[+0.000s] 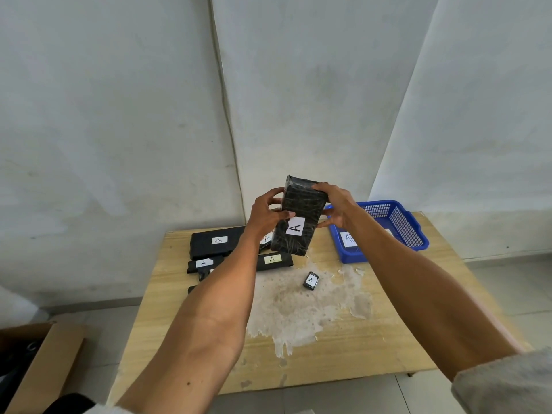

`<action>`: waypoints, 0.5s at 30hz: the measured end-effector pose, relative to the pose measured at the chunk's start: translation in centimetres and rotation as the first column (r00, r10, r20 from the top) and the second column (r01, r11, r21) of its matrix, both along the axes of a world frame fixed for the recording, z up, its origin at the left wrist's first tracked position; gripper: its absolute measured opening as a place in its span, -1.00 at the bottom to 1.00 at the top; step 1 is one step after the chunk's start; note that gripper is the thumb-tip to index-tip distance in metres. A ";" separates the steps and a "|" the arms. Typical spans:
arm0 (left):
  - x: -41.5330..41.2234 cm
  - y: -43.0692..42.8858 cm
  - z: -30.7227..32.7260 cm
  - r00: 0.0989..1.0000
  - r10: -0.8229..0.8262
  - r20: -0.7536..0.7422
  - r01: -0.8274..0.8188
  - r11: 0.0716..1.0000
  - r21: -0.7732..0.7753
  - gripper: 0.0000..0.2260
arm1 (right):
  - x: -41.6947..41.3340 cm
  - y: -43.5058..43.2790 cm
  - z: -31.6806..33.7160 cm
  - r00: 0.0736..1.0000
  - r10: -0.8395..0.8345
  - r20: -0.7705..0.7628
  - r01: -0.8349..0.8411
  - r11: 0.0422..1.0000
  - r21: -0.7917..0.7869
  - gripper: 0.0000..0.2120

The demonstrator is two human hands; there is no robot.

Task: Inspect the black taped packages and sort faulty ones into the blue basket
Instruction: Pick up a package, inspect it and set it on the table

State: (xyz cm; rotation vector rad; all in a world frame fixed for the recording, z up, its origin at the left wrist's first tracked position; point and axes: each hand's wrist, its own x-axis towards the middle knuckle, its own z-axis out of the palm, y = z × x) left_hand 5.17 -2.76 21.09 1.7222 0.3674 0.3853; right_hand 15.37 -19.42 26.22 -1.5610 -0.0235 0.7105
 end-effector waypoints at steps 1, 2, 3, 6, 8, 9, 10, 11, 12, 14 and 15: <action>0.0 0.0 0.0 1.000 0.005 0.007 -0.005 1.000 -0.014 -0.44 | 0.0 0.1 0.1 1.000 0.002 0.014 -0.002 1.000 -0.002 -0.69; -0.1 -0.1 0.0 1.000 0.009 0.014 -0.009 1.000 -0.025 -0.44 | -0.1 0.2 0.2 1.000 0.004 0.028 -0.003 1.000 -0.008 -0.69; -0.1 0.0 0.0 1.000 0.010 0.019 -0.009 0.999 -0.032 -0.44 | -0.1 0.3 0.3 0.999 0.003 0.040 -0.003 1.000 -0.014 -0.69; -0.1 0.0 0.0 1.000 0.012 0.022 -0.011 0.999 -0.039 -0.43 | -0.2 0.5 0.5 0.998 -0.007 0.056 0.009 1.000 -0.026 -0.70; 0.0 0.0 0.0 1.000 0.013 0.023 -0.012 0.999 -0.045 -0.42 | -0.2 0.5 0.5 0.998 -0.014 0.055 0.015 0.999 -0.029 -0.72; 0.0 -0.1 0.0 1.000 0.011 0.024 -0.010 0.999 -0.043 -0.42 | -0.2 0.4 0.4 0.998 -0.015 0.054 0.017 0.999 -0.029 -0.72; 0.0 0.0 0.0 1.000 0.010 0.025 -0.009 0.999 -0.039 -0.42 | -0.2 0.4 0.4 0.998 -0.016 0.054 0.017 0.999 -0.029 -0.72; 0.0 0.0 0.0 1.000 0.009 0.025 -0.008 0.999 -0.040 -0.42 | -0.2 0.4 0.4 0.998 -0.014 0.054 0.016 0.999 -0.030 -0.72; 0.0 0.0 -0.1 1.000 0.008 0.025 -0.007 0.999 -0.044 -0.42 | -0.2 0.5 0.3 0.998 -0.011 0.057 0.012 0.999 -0.030 -0.72; 0.1 0.1 -0.2 1.000 0.009 0.019 -0.008 0.999 -0.053 -0.41 | -0.2 0.5 0.3 0.998 -0.011 0.061 0.013 1.000 -0.029 -0.72; 0.1 0.1 -0.2 1.000 0.007 0.017 -0.006 0.999 -0.053 -0.40 | -0.1 0.5 0.3 0.998 -0.013 0.062 0.015 0.999 -0.029 -0.72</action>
